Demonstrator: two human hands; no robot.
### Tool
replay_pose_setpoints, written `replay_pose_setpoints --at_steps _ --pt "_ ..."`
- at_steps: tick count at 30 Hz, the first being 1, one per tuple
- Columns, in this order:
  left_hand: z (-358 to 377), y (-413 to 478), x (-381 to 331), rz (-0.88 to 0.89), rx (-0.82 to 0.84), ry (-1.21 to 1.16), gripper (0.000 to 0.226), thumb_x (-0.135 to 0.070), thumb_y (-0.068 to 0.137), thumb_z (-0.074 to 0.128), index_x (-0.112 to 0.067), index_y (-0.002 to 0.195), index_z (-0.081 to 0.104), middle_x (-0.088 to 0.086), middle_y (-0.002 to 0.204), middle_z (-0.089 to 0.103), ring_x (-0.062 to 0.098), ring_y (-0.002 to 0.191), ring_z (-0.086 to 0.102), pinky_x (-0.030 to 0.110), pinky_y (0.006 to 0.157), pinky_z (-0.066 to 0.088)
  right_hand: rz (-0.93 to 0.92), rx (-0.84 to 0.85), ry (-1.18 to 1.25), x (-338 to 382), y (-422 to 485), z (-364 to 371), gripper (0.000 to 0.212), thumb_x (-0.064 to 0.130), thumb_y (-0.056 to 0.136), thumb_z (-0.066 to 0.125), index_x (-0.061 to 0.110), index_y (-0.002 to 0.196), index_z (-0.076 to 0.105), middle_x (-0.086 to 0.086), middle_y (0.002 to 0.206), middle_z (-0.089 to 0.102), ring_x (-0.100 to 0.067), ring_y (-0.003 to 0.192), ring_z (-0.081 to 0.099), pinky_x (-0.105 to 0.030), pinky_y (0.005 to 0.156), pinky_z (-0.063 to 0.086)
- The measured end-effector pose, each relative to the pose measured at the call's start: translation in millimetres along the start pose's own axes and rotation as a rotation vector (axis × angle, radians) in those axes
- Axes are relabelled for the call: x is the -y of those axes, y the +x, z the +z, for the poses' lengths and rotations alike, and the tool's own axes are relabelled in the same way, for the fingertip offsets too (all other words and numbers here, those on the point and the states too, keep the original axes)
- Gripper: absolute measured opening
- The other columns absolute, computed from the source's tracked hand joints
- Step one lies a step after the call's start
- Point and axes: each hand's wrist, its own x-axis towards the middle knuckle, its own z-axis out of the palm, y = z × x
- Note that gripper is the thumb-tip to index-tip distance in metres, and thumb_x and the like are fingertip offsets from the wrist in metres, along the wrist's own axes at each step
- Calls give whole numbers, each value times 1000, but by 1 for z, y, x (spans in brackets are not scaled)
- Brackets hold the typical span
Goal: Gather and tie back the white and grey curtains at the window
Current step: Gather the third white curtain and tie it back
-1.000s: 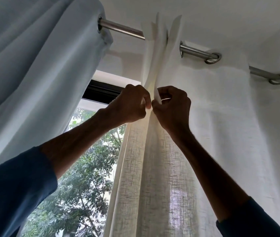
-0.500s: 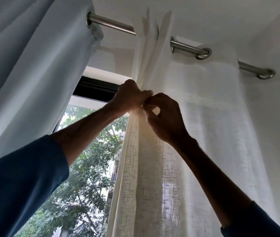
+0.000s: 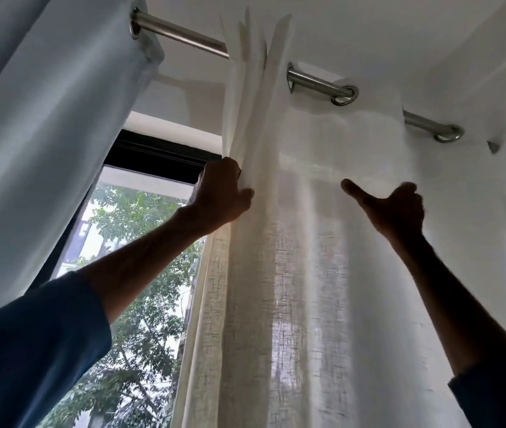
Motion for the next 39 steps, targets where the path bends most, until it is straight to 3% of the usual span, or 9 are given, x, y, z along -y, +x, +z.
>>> replay_pose_setpoints --at_steps 3,5,7,16,21,25,28,32,39 --pt "0 2 1 1 23 10 40 -29 77 77 -15 60 44 -4 60 46 26 65 58 28 59 45 -14 -36 14 -6 2 3 85 57 75 78 2 134 52 -17 132 60 -35 126 55 -40 101 45" --pt "0 3 4 7 16 15 41 -28 78 77 -15 59 42 -7 59 44 24 64 56 28 58 44 -114 -146 -45 -6 1 2 39 39 84 73 6 105 69 -18 110 70 -39 110 63 -39 91 48" --pt "-1 2 10 16 -7 5 42 -27 81 75 -16 60 41 -9 60 41 19 60 51 26 57 38 -201 -183 -135 1 -4 3 22 26 89 63 6 81 69 -22 96 69 -43 98 63 -38 81 48" --pt "-7 2 26 55 -62 38 48 -18 82 68 -18 52 30 -9 51 32 6 46 33 29 46 21 -456 -92 -156 108 -81 37 21 12 91 53 6 110 62 -19 116 63 -42 108 58 -41 83 40" --pt "-14 -1 32 183 -104 -14 32 -27 73 40 -24 48 19 -13 44 19 -1 41 29 27 43 10 -693 29 -86 157 -134 76 13 14 98 44 11 94 56 -13 102 63 -35 92 59 -34 68 29" --pt "-26 2 46 227 -92 99 35 -20 83 55 -14 51 42 -3 50 38 30 48 48 27 54 18 -578 47 77 139 -126 90 9 8 87 54 12 82 61 -6 82 60 -27 73 56 -35 65 42" --pt "-27 2 44 244 -52 97 33 -11 87 64 -3 57 53 8 58 46 27 56 49 24 58 15 -568 24 116 121 -133 93 34 2 79 46 18 53 31 3 51 31 -20 47 31 -29 49 25" --pt "-26 2 30 158 47 9 50 -13 93 59 -11 49 36 2 48 32 12 44 35 28 53 16 -569 0 114 104 -138 84 44 0 80 53 13 53 21 -2 49 16 -24 50 14 -30 44 19" --pt "-21 -8 16 139 123 -14 46 -12 93 58 -10 49 42 -5 46 34 3 44 38 20 46 29 -589 -31 138 89 -136 85 35 22 90 65 15 59 51 -1 53 51 -24 49 41 -27 48 30"
